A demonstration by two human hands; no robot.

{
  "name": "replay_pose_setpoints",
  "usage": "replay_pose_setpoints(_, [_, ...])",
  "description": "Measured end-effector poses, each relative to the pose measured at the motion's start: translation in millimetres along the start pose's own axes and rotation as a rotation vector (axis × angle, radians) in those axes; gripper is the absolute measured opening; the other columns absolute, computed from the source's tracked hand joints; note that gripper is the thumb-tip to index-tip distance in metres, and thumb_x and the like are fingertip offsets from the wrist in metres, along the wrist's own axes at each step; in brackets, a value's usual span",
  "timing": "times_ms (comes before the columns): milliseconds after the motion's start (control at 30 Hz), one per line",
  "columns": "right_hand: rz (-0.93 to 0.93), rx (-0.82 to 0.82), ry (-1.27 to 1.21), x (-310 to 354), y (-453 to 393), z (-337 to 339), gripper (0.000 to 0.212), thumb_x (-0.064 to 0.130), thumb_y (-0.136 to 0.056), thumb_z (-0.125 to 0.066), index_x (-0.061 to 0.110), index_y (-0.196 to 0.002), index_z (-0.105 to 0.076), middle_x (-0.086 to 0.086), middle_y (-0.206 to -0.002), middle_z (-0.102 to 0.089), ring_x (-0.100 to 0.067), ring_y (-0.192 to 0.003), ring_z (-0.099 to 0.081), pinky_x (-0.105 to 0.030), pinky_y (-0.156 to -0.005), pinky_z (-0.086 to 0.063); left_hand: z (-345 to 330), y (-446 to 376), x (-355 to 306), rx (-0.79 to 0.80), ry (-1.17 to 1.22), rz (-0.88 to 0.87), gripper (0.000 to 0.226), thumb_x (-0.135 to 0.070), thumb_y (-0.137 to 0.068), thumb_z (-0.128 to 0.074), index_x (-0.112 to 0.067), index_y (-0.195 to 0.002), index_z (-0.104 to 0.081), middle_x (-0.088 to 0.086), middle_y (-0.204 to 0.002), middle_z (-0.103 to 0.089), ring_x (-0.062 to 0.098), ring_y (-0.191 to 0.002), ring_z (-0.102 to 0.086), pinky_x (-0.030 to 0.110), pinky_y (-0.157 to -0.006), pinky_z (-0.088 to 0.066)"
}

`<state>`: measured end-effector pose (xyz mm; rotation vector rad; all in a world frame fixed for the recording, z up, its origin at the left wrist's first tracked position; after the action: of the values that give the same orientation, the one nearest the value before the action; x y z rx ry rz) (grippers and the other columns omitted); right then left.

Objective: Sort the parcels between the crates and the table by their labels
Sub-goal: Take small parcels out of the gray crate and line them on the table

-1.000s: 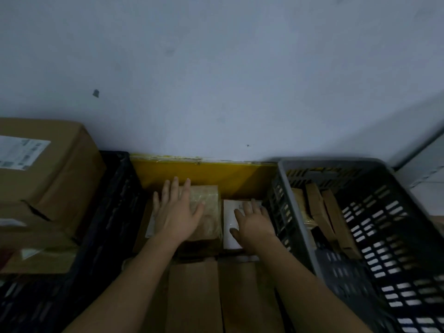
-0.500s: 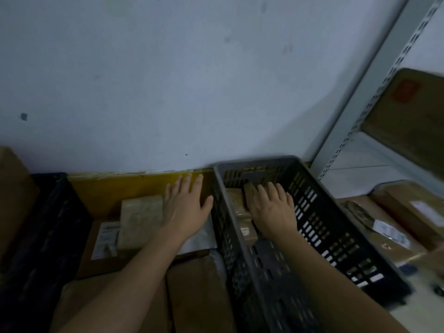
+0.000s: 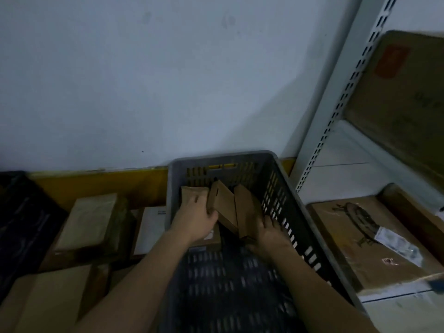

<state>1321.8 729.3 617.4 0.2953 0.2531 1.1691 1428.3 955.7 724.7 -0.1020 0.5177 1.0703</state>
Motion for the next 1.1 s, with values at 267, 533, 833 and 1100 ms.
replay_pose_setpoints(267, [0.068,0.108,-0.049,24,-26,-38,0.120,0.080,-0.086,-0.061,0.020,-0.169,0.002,-0.018,-0.172,-0.017,-0.047,-0.154,-0.026,-0.056,-0.120,-0.035,-49,-26,12,0.100,0.012,0.166,0.067,-0.061,-0.101,-0.045,-0.021,-0.155,-0.040,0.009,-0.146,-0.059,0.034,-0.130,-0.053,0.045,-0.108,-0.046])
replay_pose_setpoints(533, [0.048,0.048,-0.129,29,-42,-47,0.104,0.061,-0.100,-0.058,0.010,-0.170,0.000,-0.026,-0.157,-0.038,-0.038,-0.122,-0.059,-0.042,-0.095,-0.054,-59,-55,7,-0.070,0.034,0.221,0.030,-0.049,-0.101,-0.061,-0.021,-0.111,-0.060,0.005,-0.106,-0.070,0.033,-0.107,-0.062,0.039,-0.085,-0.052])
replay_pose_setpoints(833, [0.025,-0.136,-0.176,9,-3,23,0.051,0.050,-0.104,-0.056,0.016,-0.140,-0.048,-0.007,-0.130,-0.062,-0.026,-0.105,-0.068,-0.033,-0.070,-0.043,-52,-59,3,-0.180,0.559,0.334,0.048,-0.031,-0.105,-0.062,-0.021,-0.150,-0.052,0.005,-0.141,-0.063,0.029,-0.121,-0.063,0.048,-0.102,-0.056])
replay_pose_setpoints(1100, [0.425,-0.644,-0.551,15,39,99,0.054,0.047,-0.092,-0.074,0.020,-0.138,-0.068,0.000,-0.136,-0.065,-0.024,-0.123,-0.064,-0.043,-0.099,-0.056,17,-14,10,-0.482,1.028,0.423,0.019,-0.041,-0.107,-0.060,-0.031,-0.123,-0.062,0.000,-0.120,-0.066,0.022,-0.105,-0.065,0.053,-0.082,-0.065])
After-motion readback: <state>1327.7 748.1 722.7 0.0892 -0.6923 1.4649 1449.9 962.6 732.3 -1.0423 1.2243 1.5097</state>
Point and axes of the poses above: each hand's wrist, its own y-axis away from the middle knuckle, its own z-axis out of the back of the hand, x = y × z, the point moved 6 cm from there along -y, towards the middle knuckle
